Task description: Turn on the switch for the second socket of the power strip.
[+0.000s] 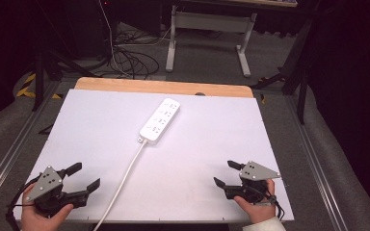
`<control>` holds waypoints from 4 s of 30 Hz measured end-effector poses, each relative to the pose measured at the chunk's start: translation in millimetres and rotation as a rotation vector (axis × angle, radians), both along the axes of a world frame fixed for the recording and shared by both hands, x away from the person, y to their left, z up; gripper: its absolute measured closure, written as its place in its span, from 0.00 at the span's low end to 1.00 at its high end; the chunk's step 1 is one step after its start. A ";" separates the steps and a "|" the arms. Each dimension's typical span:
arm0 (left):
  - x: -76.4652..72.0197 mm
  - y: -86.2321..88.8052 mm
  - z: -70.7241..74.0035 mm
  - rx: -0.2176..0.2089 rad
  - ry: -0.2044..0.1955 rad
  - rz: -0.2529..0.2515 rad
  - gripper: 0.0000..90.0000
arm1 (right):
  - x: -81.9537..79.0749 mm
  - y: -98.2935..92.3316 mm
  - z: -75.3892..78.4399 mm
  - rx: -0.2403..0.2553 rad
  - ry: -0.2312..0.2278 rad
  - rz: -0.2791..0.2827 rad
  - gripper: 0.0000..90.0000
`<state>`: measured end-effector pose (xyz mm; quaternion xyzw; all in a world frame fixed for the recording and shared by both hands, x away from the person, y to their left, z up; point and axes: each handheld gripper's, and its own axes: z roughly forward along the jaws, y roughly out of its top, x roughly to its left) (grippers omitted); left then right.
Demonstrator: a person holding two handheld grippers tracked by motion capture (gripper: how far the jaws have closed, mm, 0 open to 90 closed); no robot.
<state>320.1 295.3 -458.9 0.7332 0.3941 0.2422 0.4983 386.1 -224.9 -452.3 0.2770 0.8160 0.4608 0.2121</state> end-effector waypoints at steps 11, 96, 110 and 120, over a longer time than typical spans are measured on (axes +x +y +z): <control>-0.9 -2.9 0.9 -0.013 0.004 -0.012 0.18 | 0.2 -0.6 0.2 0.000 -0.001 0.009 0.29; -10.8 9.0 6.2 0.035 -0.015 0.073 0.20 | 102.5 125.1 86.1 -0.069 0.047 0.185 1.00; -10.2 9.2 6.6 0.037 -0.011 0.062 0.21 | 144.6 148.7 64.4 -0.035 0.080 0.103 1.00; -11.5 11.4 6.2 0.023 -0.010 0.064 0.21 | 169.9 166.9 44.3 -0.001 0.071 0.064 1.00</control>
